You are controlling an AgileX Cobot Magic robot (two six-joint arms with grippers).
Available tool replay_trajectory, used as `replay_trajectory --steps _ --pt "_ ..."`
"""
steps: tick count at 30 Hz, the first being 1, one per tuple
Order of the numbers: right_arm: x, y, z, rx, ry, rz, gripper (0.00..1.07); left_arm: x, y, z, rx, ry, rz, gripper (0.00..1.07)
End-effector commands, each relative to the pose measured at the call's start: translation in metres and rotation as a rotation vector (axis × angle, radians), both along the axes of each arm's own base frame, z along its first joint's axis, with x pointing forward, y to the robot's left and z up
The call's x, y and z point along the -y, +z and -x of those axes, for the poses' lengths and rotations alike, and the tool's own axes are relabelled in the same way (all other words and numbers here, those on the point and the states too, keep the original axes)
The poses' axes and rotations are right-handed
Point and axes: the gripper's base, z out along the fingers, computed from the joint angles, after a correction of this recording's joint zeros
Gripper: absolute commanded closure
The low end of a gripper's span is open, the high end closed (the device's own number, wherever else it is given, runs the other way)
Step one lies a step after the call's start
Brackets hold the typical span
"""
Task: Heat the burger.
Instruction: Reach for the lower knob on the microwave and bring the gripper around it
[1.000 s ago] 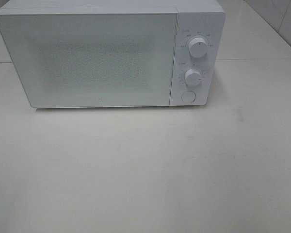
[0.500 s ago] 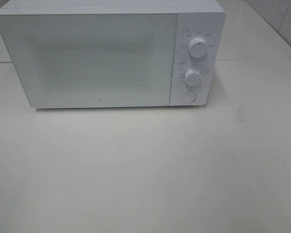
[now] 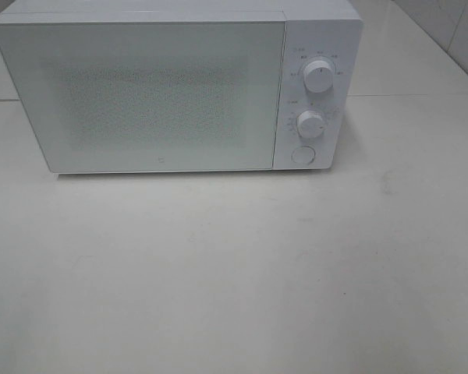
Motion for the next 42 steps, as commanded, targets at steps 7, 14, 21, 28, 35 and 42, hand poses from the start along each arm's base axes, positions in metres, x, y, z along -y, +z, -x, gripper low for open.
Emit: replay_trajectory --steps 7,14,21,28,35,42 --pt "-0.006 -0.001 -0.047 -0.033 0.017 0.01 0.33 0.001 0.0 0.003 0.028 0.001 0.006 0.08" --pt "-0.01 -0.007 -0.072 -0.069 0.025 0.01 0.33 0.001 0.0 0.003 0.028 0.001 0.006 0.08" --pt "-0.015 -0.016 -0.104 -0.068 0.041 0.005 0.33 0.001 0.0 0.003 0.028 0.001 0.006 0.08" --pt "-0.019 -0.023 -0.127 -0.046 0.057 0.003 0.33 0.001 0.0 0.003 0.028 0.001 0.006 0.08" --pt "-0.024 -0.028 -0.154 0.055 0.071 -0.043 0.33 0.001 0.0 0.003 0.028 0.001 0.006 0.08" --pt "-0.029 -0.032 -0.176 0.164 0.09 -0.079 0.33 0.001 0.0 0.003 0.028 0.001 0.006 0.08"
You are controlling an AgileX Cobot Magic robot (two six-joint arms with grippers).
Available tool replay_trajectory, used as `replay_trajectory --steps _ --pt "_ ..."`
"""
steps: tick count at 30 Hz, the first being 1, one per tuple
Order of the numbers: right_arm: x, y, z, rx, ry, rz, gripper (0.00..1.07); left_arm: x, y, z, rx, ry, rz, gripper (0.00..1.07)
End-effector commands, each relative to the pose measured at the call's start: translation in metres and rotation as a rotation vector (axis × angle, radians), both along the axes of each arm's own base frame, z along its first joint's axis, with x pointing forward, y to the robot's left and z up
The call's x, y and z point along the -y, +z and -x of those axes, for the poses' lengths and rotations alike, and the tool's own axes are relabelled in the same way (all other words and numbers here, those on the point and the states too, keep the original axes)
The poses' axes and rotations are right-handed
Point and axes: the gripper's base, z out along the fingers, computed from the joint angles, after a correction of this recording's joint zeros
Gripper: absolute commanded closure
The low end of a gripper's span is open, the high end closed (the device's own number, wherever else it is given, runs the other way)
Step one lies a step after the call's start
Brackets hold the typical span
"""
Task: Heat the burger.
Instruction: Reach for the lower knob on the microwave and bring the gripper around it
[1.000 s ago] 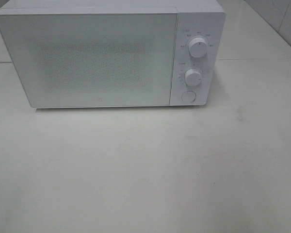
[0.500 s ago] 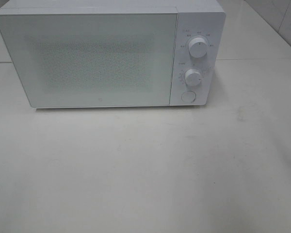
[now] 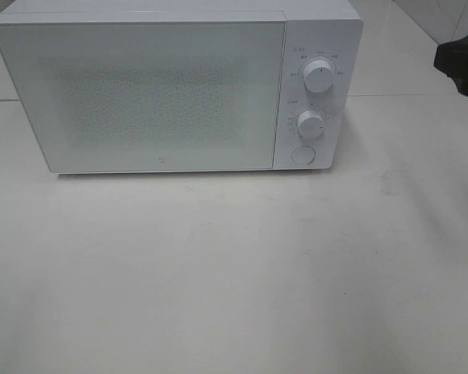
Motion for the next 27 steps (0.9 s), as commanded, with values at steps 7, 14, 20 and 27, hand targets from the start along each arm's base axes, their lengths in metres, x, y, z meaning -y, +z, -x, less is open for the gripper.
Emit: replay_trajectory --steps 7,14,20,27 --pt "-0.005 -0.007 -0.028 0.151 0.02 -0.045 0.33 0.001 0.0 0.003 0.028 0.001 0.006 0.09" --pt "-0.009 -0.035 -0.033 0.269 -0.053 -0.026 0.33 0.001 0.0 0.003 0.028 0.001 0.006 0.09" --pt "-0.025 -0.056 -0.032 0.268 -0.08 0.022 0.33 0.001 0.0 0.003 0.028 0.001 0.006 0.09" --pt "-0.044 -0.069 -0.031 0.279 -0.101 0.007 0.33 0.001 0.0 0.003 0.028 0.001 0.006 0.09"
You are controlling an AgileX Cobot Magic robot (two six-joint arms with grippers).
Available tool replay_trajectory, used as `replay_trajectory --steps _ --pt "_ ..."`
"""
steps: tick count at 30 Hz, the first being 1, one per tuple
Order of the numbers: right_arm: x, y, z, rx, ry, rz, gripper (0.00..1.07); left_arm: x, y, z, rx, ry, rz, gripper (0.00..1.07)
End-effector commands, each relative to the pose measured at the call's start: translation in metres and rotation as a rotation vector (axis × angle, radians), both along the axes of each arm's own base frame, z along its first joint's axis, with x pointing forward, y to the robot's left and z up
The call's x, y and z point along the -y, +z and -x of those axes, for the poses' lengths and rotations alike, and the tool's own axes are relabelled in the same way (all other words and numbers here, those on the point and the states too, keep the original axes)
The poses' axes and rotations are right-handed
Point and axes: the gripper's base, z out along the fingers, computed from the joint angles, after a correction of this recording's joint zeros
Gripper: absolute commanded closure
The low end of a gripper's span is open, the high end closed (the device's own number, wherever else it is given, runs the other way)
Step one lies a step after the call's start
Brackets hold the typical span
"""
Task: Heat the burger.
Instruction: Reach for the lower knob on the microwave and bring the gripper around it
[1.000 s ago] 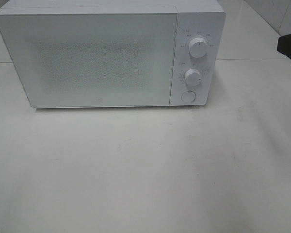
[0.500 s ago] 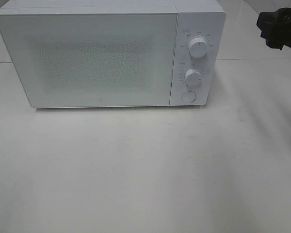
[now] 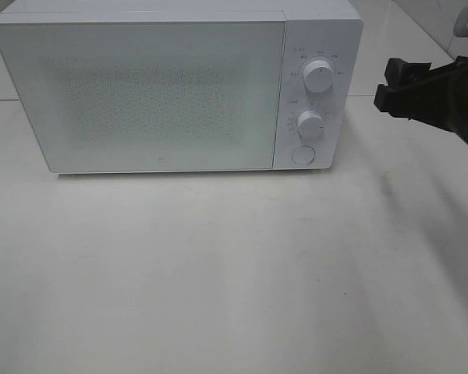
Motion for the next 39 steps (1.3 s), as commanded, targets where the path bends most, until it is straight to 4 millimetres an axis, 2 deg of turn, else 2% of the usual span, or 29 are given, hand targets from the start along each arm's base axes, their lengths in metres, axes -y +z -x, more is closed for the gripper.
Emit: replay_trajectory --steps 1,13,20,26,39 --pt "-0.013 -0.004 0.002 0.045 -0.027 -0.006 0.33 0.001 0.0 0.003 0.028 0.001 0.006 0.09" --pt "-0.054 -0.023 0.014 0.134 -0.023 0.011 0.33 0.001 0.0 0.003 0.028 0.001 0.006 0.09" --pt "-0.062 -0.031 0.017 0.107 -0.002 0.023 0.33 0.001 0.0 0.003 0.028 0.001 0.006 0.09" --pt "-0.066 -0.043 0.013 0.075 0.0 0.05 0.33 0.001 0.0 0.003 0.028 0.0 0.006 0.09" --pt "-0.09 -0.059 -0.017 0.074 -0.006 0.051 0.33 0.001 0.0 0.003 0.028 0.0 0.006 0.09"
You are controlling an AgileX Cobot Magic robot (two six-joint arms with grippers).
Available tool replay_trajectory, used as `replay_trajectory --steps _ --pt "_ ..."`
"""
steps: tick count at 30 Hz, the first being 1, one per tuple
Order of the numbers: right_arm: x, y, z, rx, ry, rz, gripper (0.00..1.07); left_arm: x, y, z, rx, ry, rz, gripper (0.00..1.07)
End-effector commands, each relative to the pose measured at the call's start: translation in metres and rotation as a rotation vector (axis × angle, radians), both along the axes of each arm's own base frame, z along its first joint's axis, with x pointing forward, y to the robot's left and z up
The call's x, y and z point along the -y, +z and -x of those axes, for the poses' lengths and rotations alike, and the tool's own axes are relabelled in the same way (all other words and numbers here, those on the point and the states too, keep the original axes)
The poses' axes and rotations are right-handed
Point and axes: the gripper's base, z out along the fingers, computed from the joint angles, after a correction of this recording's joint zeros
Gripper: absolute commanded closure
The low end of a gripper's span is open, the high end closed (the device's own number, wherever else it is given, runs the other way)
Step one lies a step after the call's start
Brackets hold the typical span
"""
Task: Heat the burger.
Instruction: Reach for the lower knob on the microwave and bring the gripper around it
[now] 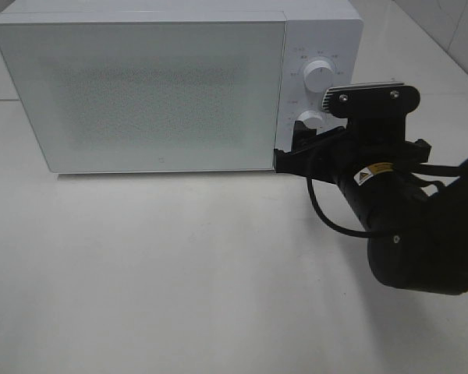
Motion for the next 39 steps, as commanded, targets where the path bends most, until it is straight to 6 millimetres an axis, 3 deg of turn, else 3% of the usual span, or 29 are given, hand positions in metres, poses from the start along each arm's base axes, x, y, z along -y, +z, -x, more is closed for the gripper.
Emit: replay_trajectory --steps 1,10,21,39 --pt "-0.004 0.009 -0.01 0.152 -0.036 0.005 0.33 0.001 0.0 0.003 0.028 0.0 0.006 0.09" --pt "-0.016 -0.003 -0.03 0.145 -0.099 -0.01 0.33 0.001 0.0 0.003 0.028 0.0 0.006 0.09" --pt "-0.015 -0.014 -0.051 0.148 -0.139 0.007 0.33 0.001 0.0 0.003 0.028 0.0 0.006 0.09" --pt "-0.014 -0.021 -0.062 0.152 -0.138 0.017 0.35 0.001 0.0 0.003 0.028 0.0 0.006 0.09"
